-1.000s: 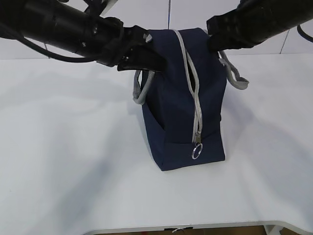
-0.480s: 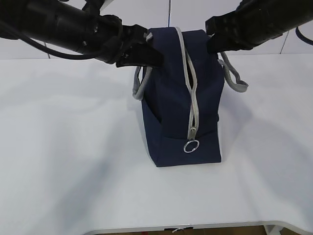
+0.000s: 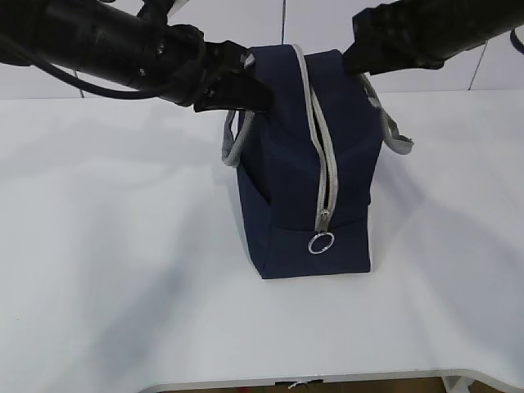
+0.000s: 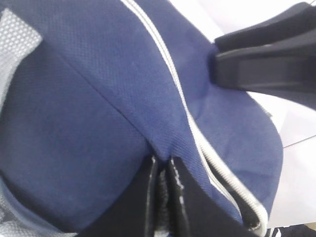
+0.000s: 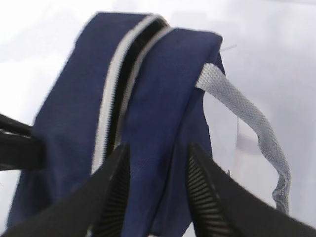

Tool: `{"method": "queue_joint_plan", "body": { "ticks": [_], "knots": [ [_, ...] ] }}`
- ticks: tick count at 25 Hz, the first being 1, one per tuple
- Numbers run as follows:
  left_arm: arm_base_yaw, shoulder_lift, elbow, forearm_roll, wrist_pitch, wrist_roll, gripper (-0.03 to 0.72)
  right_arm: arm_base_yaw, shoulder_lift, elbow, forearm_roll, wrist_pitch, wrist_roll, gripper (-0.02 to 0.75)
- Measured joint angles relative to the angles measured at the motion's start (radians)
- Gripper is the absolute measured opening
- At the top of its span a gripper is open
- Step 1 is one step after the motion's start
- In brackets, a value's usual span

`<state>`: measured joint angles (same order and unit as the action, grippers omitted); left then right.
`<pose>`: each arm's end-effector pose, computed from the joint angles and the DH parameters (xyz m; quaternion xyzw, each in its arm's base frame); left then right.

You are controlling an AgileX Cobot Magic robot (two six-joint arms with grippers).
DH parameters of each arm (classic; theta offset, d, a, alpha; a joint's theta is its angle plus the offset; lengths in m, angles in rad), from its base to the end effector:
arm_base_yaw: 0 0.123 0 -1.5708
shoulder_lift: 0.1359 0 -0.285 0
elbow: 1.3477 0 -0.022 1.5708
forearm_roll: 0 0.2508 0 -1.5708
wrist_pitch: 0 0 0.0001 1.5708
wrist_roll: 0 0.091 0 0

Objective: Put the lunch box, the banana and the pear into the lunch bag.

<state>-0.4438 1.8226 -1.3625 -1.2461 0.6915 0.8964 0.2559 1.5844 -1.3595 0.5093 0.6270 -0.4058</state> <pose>0.3446 -0.2248 0.2732 0.2203 0.8286 -0.4151 0.3043 0.3421 0.1165 0.3358 -0.1665 0.8841 0.1869 0.3947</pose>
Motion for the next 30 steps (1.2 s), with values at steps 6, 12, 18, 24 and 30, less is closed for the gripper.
{"method": "queue_joint_plan", "body": {
  "ticks": [6, 12, 18, 24, 30],
  "knots": [
    [0.0, 0.0, 0.0, 0.0, -0.002, 0.0, -0.002, 0.0, -0.098, 0.0, -0.004, 0.087, -0.037, 0.332],
    [0.0, 0.0, 0.0, 0.0, -0.004, 0.0, -0.002, 0.0, -0.214, 0.029, -0.004, 0.168, -0.063, 0.335],
    [0.0, 0.0, 0.0, 0.0, -0.004, 0.0, -0.002, 0.0, -0.364, 0.183, 0.059, 0.17, -0.136, 0.335],
    [0.0, 0.0, 0.0, 0.0, -0.004, 0.0, -0.002, 0.0, -0.483, 0.403, 0.24, 0.17, -0.363, 0.335],
    [0.0, 0.0, 0.0, 0.0, -0.004, 0.0, -0.002, 0.0, -0.546, 0.56, 0.355, 0.167, -0.513, 0.335]
  ]
}}
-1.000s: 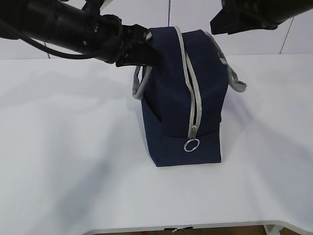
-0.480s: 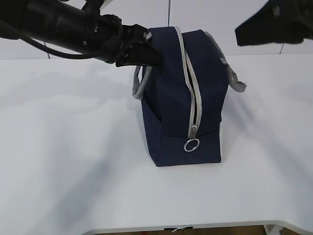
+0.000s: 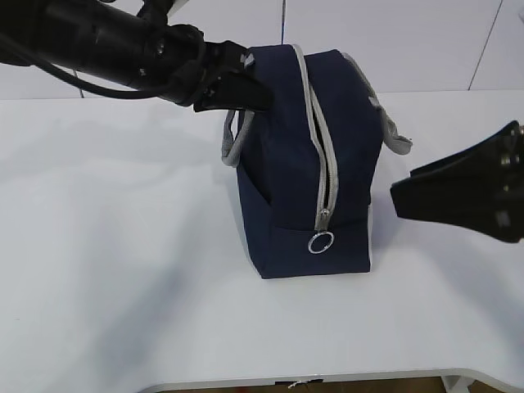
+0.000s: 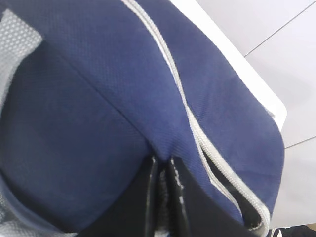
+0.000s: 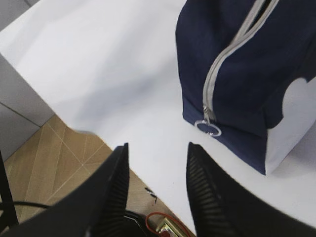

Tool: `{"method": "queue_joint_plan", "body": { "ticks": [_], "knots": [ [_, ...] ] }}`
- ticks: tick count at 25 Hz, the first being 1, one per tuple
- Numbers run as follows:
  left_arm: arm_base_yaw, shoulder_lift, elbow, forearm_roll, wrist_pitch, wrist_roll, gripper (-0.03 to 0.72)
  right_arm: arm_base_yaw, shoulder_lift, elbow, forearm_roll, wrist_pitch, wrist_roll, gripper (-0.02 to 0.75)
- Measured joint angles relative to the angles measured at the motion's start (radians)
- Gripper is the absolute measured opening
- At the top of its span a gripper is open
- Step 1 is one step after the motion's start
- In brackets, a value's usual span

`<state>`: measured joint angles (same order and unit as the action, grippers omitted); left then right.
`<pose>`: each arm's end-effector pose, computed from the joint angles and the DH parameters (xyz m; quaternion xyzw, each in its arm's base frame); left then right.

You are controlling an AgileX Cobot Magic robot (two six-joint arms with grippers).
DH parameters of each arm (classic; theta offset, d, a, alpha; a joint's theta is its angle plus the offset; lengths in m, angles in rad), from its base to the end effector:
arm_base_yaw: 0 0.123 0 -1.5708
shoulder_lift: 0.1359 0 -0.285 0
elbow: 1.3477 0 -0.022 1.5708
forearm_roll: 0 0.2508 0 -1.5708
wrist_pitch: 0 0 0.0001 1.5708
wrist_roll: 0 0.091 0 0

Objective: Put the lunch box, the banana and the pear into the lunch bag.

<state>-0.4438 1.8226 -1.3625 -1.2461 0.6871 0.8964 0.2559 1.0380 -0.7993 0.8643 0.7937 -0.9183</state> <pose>0.3450 -0.2247 0.2732 0.2192 0.8289 -0.4140 0.3059 0.1788 0.0978 0.3184 -0.3225 0.8232 0.2633 0.3860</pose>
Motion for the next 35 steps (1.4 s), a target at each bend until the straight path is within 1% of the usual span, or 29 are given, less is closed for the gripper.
{"method": "queue_joint_plan", "body": {
  "ticks": [4, 7, 9, 10, 13, 16, 20, 23, 26, 32, 35],
  "knots": [
    [0.0, 0.0, 0.0, 0.0, 0.0, 0.0, -0.002, 0.0, -0.011, 0.066, 0.018, -0.006, -0.085, 0.335],
    [0.0, 0.0, 0.0, 0.0, 0.0, 0.0, -0.002, 0.0, -0.011, 0.124, 0.049, -0.021, -0.203, 0.335],
    [0.0, 0.0, 0.0, 0.0, 0.0, 0.0, -0.002, 0.0, -0.011, 0.17, 0.118, -0.024, -0.329, 0.335],
    [0.0, 0.0, 0.0, 0.0, 0.0, 0.0, -0.002, 0.0, -0.011, 0.189, 0.161, -0.027, -0.425, 0.335],
    [0.0, 0.0, 0.0, 0.0, 0.0, 0.0, -0.002, 0.0, -0.011, 0.254, 0.333, -0.036, -0.653, 0.335],
    [0.0, 0.0, 0.0, 0.0, 0.0, 0.0, -0.002, 0.0, 0.001, 0.296, 0.457, -0.048, -0.851, 0.335],
    [0.0, 0.0, 0.0, 0.0, 0.0, 0.0, -0.002, 0.0, 0.053, 0.308, 0.579, -0.064, -1.081, 0.335],
    [0.0, 0.0, 0.0, 0.0, 0.0, 0.0, -0.002, 0.0, 0.102, 0.308, 0.644, -0.074, -1.248, 0.335],
    [0.0, 0.0, 0.0, 0.0, 0.0, 0.0, -0.002, 0.0, 0.166, 0.308, 0.696, -0.083, -1.333, 0.335],
    [0.0, 0.0, 0.0, 0.0, 0.019, 0.0, -0.002, 0.0, 0.289, 0.308, 0.852, -0.124, -1.504, 0.335],
    [0.0, 0.0, 0.0, 0.0, 0.022, 0.0, -0.002, 0.0, 0.341, 0.298, 0.888, -0.134, -1.546, 0.335]
  ]
}}
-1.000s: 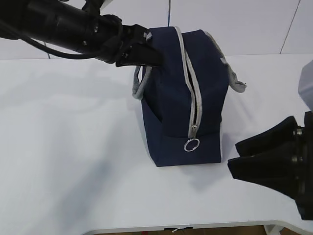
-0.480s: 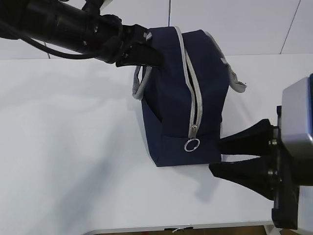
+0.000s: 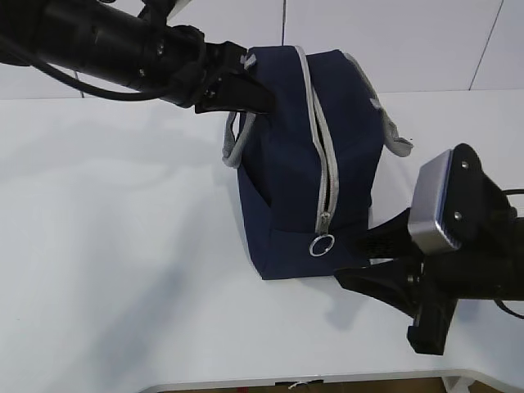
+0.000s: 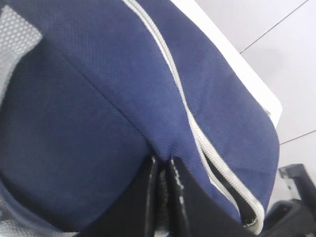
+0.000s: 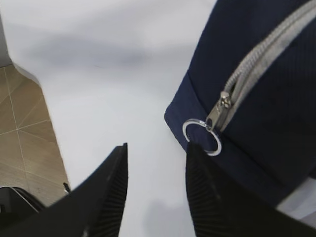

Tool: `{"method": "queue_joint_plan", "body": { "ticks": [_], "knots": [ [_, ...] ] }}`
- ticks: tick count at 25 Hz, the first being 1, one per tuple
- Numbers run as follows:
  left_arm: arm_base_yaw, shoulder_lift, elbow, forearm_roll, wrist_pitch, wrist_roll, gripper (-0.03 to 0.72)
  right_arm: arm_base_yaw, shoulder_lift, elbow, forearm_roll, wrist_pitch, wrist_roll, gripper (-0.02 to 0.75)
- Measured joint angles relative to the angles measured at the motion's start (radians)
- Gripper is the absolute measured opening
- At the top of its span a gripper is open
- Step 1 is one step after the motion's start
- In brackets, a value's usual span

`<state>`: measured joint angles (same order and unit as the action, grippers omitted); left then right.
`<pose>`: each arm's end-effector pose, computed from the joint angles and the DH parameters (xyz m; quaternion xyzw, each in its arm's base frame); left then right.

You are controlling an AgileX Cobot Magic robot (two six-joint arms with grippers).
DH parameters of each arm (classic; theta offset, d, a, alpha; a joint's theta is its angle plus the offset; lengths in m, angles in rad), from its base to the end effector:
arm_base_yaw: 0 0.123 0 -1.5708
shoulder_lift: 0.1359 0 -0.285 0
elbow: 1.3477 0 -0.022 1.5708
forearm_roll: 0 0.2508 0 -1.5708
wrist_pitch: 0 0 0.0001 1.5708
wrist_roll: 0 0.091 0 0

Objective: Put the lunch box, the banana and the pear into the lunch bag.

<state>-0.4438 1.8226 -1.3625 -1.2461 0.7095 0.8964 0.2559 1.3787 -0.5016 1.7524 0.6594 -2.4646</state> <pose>0.3431 -0.2254 0.2732 0.2248 0.8273 -0.4197 0.2981 0.2124 0.1123 0.2010 -0.5041 0.6983 0.1932 0.4700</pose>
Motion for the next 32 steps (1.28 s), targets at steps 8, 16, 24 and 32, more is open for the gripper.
{"method": "queue_joint_plan", "body": {
  "ticks": [8, 16, 24, 32],
  "knots": [
    [0.0, 0.0, 0.0, 0.0, 0.006, 0.0, -0.002, 0.0, 0.125, -0.079, 0.013, -0.093, -0.016, 0.335],
    [0.0, 0.0, 0.0, 0.0, 0.012, 0.0, -0.002, 0.0, 0.208, -0.136, 0.016, -0.098, -0.027, 0.335],
    [0.0, 0.0, 0.0, 0.0, 0.016, 0.002, -0.002, 0.0, 0.28, -0.167, 0.016, -0.012, -0.045, 0.335],
    [0.0, 0.0, 0.0, 0.0, 0.016, 0.002, -0.002, 0.0, 0.283, -0.208, 0.012, 0.044, -0.045, 0.335]
  ]
}}
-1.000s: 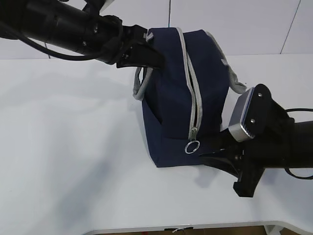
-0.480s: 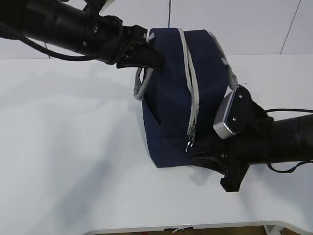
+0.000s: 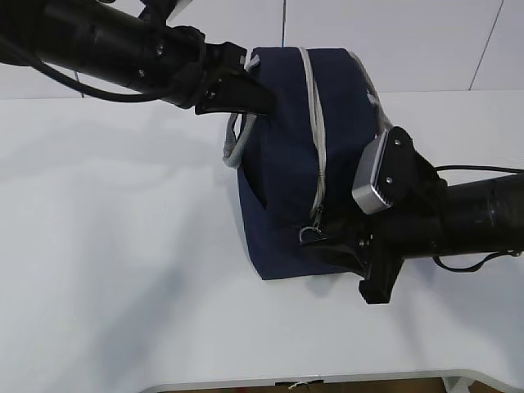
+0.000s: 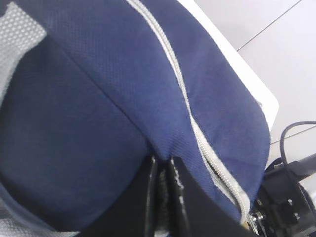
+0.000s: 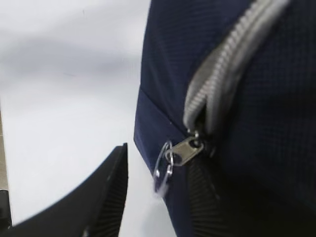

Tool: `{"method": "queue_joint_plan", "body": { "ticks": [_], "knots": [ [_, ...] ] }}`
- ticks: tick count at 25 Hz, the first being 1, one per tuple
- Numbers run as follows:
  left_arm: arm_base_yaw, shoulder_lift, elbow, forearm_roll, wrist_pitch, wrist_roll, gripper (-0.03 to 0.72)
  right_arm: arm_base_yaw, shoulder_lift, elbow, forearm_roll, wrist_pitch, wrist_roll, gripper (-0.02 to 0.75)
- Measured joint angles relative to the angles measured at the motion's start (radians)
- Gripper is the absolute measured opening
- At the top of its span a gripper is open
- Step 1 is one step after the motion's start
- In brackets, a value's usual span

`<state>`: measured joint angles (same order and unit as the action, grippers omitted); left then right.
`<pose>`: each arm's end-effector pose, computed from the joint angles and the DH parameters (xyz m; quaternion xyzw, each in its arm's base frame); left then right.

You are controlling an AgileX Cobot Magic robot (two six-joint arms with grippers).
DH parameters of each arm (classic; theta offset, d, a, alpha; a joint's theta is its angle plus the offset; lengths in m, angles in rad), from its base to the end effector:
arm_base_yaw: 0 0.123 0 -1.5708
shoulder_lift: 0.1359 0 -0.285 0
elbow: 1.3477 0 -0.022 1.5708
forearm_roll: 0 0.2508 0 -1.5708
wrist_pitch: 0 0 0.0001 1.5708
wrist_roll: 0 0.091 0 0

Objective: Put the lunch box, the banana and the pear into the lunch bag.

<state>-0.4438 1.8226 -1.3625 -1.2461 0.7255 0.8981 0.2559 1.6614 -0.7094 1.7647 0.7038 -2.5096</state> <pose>0.3417 -0.2259 0.2732 0.2294 0.8260 -0.4235 0.2929 0.2728 0.1312 0.1788 -0.5142 0.6966 0.2143 0.4522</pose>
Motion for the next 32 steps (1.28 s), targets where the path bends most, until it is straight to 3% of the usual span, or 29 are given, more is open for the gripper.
{"method": "queue_joint_plan", "body": {
  "ticks": [19, 26, 32],
  "knots": [
    [0.0, 0.0, 0.0, 0.0, 0.006, 0.0, -0.002, 0.0, 0.051, -0.042, -0.002, -0.006, -0.004, 0.334],
    [0.0, 0.0, 0.0, 0.0, 0.006, 0.0, -0.002, 0.0, 0.053, -0.06, -0.006, -0.006, -0.004, 0.211],
    [0.0, 0.0, 0.0, 0.0, 0.006, 0.0, -0.002, 0.0, 0.053, -0.061, -0.006, -0.023, -0.004, 0.187]
  ]
}}
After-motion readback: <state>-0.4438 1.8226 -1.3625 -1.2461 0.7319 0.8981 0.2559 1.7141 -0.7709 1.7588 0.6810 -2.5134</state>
